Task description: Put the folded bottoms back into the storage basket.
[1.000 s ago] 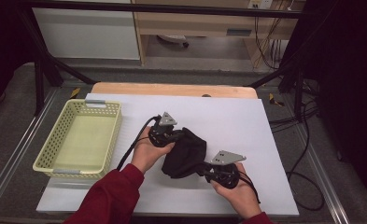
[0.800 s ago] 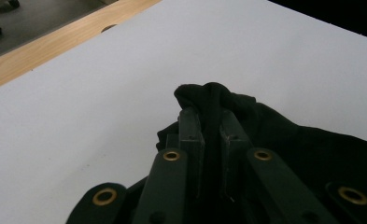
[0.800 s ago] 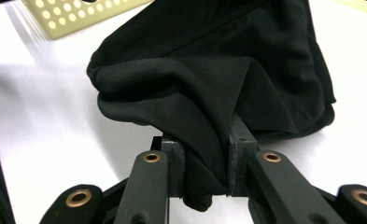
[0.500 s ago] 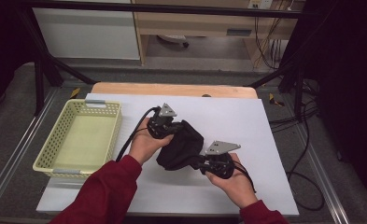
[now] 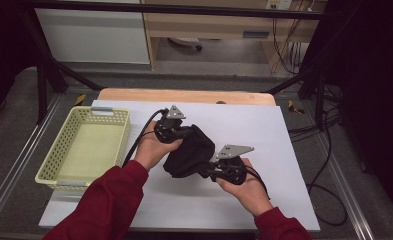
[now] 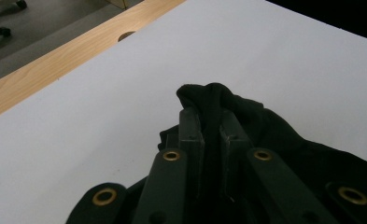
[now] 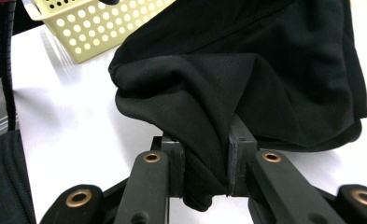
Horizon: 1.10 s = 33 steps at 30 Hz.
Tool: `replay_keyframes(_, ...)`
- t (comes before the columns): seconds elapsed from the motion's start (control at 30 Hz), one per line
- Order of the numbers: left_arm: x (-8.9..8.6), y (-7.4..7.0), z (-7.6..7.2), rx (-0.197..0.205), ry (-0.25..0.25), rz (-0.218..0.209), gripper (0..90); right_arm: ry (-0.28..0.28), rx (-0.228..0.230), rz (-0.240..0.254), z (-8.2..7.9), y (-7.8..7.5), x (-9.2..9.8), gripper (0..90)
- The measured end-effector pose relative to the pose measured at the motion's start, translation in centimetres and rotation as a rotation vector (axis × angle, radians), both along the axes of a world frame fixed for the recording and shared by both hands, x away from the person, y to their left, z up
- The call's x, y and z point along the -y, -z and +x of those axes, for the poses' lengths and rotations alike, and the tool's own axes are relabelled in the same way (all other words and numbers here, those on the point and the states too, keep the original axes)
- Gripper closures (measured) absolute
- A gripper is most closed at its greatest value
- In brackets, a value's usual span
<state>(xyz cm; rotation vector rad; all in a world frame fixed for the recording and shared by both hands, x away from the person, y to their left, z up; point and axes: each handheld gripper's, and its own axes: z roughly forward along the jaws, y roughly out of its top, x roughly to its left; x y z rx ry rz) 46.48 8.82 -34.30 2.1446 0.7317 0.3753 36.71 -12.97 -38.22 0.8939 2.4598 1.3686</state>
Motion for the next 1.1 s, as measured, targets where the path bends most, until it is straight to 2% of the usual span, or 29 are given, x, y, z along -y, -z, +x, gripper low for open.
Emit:
replay_keyframes(0.13,-0.3,0.0,0.1,-0.003,0.008,0.015,83.0,-0.013,-0.007,0.000,0.1,0.1,-0.6,74.3)
replay_keyframes(0.67,-2.5,-1.1,0.3,0.005,-0.022,-0.017,83.0,-0.043,-0.017,0.016,1.1,-0.9,-2.2,74.3)
replay_keyframes(1.1,-4.7,-2.3,0.3,0.020,-0.050,-0.023,83.0,-0.075,-0.018,0.020,1.8,-2.0,-3.8,74.3)
